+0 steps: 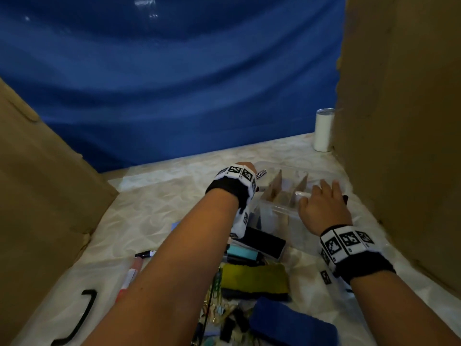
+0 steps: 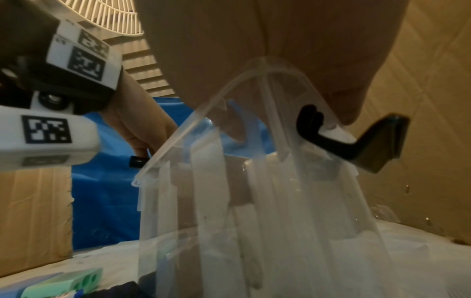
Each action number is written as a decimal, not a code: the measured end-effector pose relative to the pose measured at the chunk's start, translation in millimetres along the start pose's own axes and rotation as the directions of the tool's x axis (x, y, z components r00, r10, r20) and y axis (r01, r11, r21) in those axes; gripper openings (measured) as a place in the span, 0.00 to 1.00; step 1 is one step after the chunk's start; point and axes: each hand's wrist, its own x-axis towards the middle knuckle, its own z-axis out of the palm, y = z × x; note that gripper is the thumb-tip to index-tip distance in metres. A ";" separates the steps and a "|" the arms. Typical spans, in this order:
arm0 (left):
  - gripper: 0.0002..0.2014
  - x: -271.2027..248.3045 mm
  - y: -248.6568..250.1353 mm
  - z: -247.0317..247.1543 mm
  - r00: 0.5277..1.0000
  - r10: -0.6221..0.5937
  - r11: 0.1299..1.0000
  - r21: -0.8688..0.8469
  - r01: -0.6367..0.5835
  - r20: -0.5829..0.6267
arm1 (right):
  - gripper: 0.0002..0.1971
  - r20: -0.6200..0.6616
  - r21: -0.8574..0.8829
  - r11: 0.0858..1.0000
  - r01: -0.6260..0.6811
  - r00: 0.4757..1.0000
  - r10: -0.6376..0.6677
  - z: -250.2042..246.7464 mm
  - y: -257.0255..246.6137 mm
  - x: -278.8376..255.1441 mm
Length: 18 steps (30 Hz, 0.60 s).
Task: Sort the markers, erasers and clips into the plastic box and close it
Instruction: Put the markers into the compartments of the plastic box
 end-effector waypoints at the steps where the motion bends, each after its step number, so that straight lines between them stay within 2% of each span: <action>1: 0.14 5.3 0.4 2.2 1.000 -0.008 0.999 -0.052 0.007 -0.008 | 0.30 0.000 -0.003 1.000 0.001 1.000 -0.001 0.6 0.5 -0.1; 6: 0.16 18.7 -10.8 8.5 0.995 -0.079 0.976 -0.210 0.064 -0.066 | 0.33 -0.012 -0.018 1.000 0.018 1.000 -0.018 3.8 2.5 1.8; 8: 0.17 16.7 -19.7 12.4 0.985 -0.085 0.957 -0.286 0.039 -0.147 | 0.39 -0.019 -0.041 0.999 0.031 0.999 -0.032 5.8 1.9 3.1; 10: 0.15 14.3 -24.0 15.4 0.981 -0.083 0.954 -0.298 0.027 -0.177 | 0.36 -0.017 -0.045 0.999 0.029 0.999 -0.030 5.8 1.3 3.0; 13: 0.16 23.1 -18.1 15.0 0.991 -0.080 0.971 -0.233 0.052 -0.110 | 0.29 -0.013 -0.030 0.999 0.016 1.000 -0.017 2.5 0.5 0.9; 18: 0.19 47.1 0.7 21.0 0.999 -0.040 0.985 -0.169 0.038 -0.009 | 0.28 -0.007 -0.042 0.999 0.022 1.000 -0.023 0.7 0.8 1.4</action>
